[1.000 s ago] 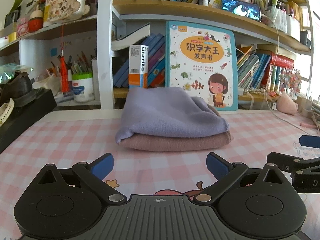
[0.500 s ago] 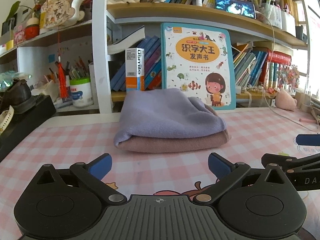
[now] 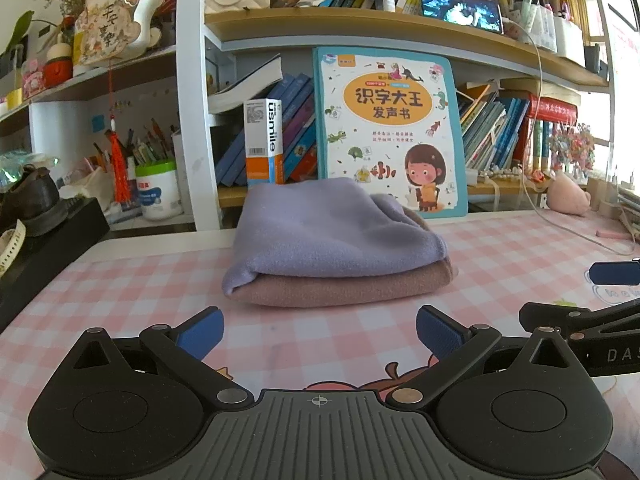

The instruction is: Fold clothes

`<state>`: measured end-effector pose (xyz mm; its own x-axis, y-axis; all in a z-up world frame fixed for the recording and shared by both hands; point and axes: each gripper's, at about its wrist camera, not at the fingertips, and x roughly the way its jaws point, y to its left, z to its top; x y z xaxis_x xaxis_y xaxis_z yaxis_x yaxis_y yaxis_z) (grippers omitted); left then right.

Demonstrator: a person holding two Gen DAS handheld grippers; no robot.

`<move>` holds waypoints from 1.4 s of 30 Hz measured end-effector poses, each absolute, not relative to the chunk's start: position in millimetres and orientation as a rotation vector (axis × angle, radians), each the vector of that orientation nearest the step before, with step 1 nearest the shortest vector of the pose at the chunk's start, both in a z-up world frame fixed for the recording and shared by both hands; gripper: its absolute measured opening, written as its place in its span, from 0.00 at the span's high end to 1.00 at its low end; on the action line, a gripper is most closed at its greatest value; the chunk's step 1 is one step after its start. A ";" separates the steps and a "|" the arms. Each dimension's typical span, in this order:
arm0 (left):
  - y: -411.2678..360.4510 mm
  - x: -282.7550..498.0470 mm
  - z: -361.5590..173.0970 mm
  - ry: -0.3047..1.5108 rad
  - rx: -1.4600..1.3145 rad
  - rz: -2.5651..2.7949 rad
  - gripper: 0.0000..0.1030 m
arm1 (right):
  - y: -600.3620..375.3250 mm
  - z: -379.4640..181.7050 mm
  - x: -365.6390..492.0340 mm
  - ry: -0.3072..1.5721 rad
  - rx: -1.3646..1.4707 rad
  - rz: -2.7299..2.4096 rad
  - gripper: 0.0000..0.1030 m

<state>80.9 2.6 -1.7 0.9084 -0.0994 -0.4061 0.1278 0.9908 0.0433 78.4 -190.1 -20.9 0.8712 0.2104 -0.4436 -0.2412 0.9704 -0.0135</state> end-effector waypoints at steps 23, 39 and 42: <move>1.1 82.1 -1.8 0.426 0.081 -0.119 0.00 | -187.6 -21.4 79.0 0.462 -0.081 0.243 0.01; 0.6 83.2 -2.9 0.430 0.084 -0.126 0.00 | -186.5 -21.7 80.2 0.466 -0.087 0.250 0.01; -0.1 82.8 -2.9 0.427 0.087 -0.127 0.00 | -186.3 -21.9 80.2 0.468 -0.090 0.252 0.01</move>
